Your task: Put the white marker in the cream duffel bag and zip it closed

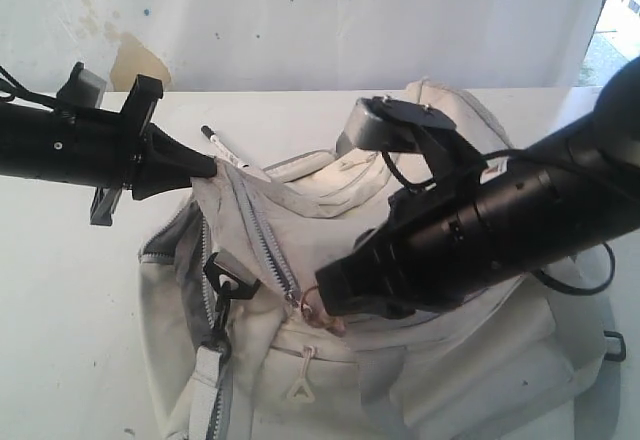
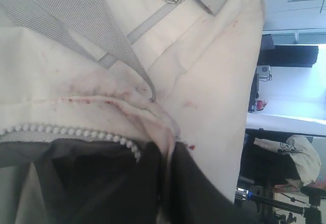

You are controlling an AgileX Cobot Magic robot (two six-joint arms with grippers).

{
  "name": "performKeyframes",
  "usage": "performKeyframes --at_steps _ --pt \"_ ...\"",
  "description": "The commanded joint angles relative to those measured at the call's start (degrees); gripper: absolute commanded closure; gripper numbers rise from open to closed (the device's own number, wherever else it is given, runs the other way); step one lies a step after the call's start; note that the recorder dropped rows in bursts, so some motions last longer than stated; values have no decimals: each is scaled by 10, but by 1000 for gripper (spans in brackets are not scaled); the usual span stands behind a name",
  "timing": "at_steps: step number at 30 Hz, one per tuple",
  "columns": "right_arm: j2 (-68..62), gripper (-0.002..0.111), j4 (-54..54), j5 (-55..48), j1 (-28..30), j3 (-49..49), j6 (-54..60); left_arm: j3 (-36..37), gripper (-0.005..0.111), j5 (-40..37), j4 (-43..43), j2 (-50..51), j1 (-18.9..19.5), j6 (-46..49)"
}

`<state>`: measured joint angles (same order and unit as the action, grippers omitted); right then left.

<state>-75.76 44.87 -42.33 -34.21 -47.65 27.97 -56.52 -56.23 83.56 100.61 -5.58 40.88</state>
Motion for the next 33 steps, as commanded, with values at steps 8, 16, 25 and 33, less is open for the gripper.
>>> performKeyframes --at_steps 8,16,25,33 --pt "53 108 -137 42 0 94 -104 -3 107 23 -34 -2 15 -2" --pt "102 108 -342 68 0 96 -275 -3 107 -18 -56 -2 44 -2" --pt "135 108 -675 26 0 96 -548 -3 107 -23 -88 -2 44 -2" --pt "133 108 -868 -1 12 96 -705 -3 107 -40 -91 -2 44 -2"
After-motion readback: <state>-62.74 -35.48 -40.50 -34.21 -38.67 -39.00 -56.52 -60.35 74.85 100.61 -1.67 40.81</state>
